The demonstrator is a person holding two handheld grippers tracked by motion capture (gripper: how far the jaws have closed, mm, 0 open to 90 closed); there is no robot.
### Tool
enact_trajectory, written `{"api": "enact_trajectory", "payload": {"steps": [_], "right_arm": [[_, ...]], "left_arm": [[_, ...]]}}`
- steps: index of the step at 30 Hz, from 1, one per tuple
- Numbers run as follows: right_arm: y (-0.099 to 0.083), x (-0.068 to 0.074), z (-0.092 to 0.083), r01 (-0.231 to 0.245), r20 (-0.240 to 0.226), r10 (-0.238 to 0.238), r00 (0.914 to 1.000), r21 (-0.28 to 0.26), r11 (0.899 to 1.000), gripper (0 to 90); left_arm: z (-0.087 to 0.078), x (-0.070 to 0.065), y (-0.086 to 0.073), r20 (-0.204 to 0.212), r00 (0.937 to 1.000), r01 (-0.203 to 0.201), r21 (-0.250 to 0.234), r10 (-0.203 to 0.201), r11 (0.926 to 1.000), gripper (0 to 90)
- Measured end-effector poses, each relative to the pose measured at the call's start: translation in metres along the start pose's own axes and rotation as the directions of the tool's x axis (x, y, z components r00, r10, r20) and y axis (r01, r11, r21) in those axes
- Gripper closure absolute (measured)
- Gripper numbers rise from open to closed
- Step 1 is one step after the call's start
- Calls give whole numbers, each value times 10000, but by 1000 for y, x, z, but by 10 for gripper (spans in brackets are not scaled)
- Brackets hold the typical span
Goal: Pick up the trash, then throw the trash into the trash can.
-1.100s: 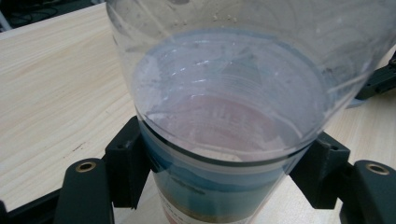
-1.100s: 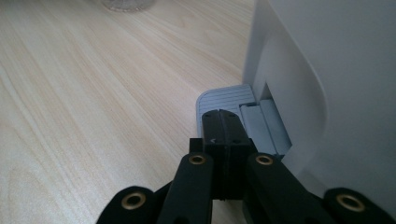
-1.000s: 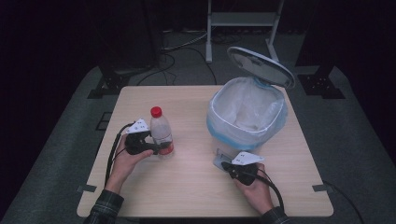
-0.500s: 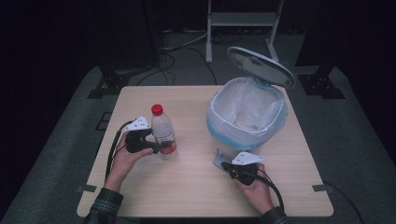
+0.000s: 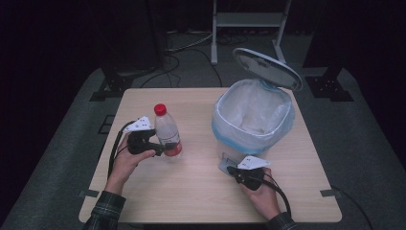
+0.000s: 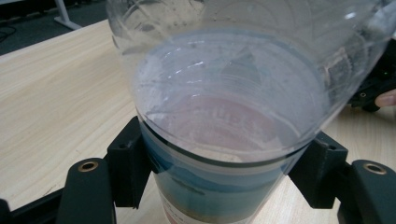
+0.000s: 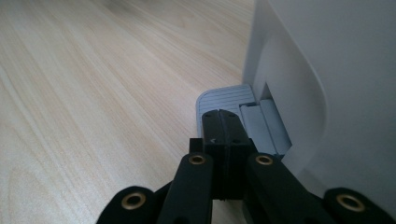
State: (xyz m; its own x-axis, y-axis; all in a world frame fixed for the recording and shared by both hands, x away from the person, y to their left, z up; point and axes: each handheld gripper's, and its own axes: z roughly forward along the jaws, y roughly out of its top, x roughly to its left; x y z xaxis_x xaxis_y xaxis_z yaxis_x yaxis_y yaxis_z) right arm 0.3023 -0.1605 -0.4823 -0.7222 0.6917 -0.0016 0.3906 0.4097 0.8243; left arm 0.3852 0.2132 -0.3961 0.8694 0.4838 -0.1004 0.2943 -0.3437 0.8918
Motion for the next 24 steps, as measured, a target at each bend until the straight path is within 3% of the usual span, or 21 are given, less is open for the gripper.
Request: {"api": "enact_trajectory", "payload": {"steps": [15, 24], "right_arm": [[0, -1, 0, 161, 20, -160, 9999, -92, 9998, 900], [0, 0, 0, -7, 10, 7, 10000, 4, 10000, 900]], "left_arm": [[-8, 0, 19, 467, 9989, -85, -346, 101, 9994, 306], [-11, -1, 33, 712, 9972, -181, -514, 217, 9985, 306]]}}
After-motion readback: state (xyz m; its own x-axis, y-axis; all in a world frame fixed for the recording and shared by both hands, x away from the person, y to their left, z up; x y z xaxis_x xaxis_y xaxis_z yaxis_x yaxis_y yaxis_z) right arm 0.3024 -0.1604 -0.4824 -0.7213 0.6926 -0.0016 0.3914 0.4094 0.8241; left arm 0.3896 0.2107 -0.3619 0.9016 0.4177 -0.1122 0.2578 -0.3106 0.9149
